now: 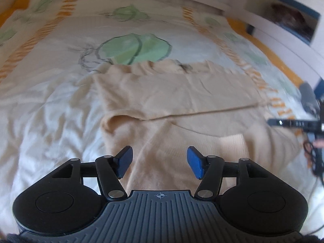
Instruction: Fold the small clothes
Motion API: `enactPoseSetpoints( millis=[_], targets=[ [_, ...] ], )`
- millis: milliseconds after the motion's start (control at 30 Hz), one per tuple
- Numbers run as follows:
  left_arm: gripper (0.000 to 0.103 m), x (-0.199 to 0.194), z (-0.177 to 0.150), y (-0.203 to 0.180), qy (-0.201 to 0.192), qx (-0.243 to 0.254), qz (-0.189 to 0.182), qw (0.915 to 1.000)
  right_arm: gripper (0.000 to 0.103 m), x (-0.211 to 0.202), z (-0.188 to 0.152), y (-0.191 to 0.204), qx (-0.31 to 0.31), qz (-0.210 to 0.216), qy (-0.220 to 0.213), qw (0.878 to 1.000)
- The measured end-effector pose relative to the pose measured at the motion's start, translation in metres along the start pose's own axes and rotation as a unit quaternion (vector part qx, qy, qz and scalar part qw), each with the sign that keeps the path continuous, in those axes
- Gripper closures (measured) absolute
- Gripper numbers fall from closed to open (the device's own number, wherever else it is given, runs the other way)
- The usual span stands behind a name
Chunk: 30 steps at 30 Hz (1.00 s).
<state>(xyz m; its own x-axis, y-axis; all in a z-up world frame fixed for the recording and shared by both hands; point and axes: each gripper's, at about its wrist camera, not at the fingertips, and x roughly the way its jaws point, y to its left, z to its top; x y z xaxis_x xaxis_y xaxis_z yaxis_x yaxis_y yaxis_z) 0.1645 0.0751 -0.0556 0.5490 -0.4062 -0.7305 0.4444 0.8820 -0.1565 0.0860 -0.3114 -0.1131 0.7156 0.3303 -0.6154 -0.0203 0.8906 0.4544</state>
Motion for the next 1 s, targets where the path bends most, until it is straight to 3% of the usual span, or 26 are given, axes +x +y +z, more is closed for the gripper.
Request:
enactPoseSetpoints(
  millis=[100, 167, 300, 500, 1000],
  targets=[
    [0.045, 0.016, 0.005, -0.002, 0.018, 0.018, -0.006, 0.9997, 0.084, 0.000, 0.000, -0.001, 0.006, 0.007, 0.001, 1.000],
    [0.045, 0.026, 0.007, -0.002, 0.028, 0.022, -0.007, 0.9993, 0.077, 0.001, 0.000, -0.002, 0.012, 0.016, 0.002, 1.000],
    [0.045, 0.041, 0.009, -0.004, 0.045, 0.039, -0.015, 0.9981, 0.053, 0.004, 0.000, 0.000, 0.008, 0.039, 0.005, 0.999],
    [0.045, 0.053, 0.008, -0.001, 0.054, 0.041, -0.028, 0.9973, 0.038, 0.008, -0.002, 0.016, -0.046, 0.038, 0.011, 0.998],
    [0.045, 0.066, 0.016, -0.001, 0.053, 0.036, -0.040, 0.9971, 0.035, 0.010, -0.004, 0.014, -0.035, 0.051, 0.001, 0.998]
  ],
)
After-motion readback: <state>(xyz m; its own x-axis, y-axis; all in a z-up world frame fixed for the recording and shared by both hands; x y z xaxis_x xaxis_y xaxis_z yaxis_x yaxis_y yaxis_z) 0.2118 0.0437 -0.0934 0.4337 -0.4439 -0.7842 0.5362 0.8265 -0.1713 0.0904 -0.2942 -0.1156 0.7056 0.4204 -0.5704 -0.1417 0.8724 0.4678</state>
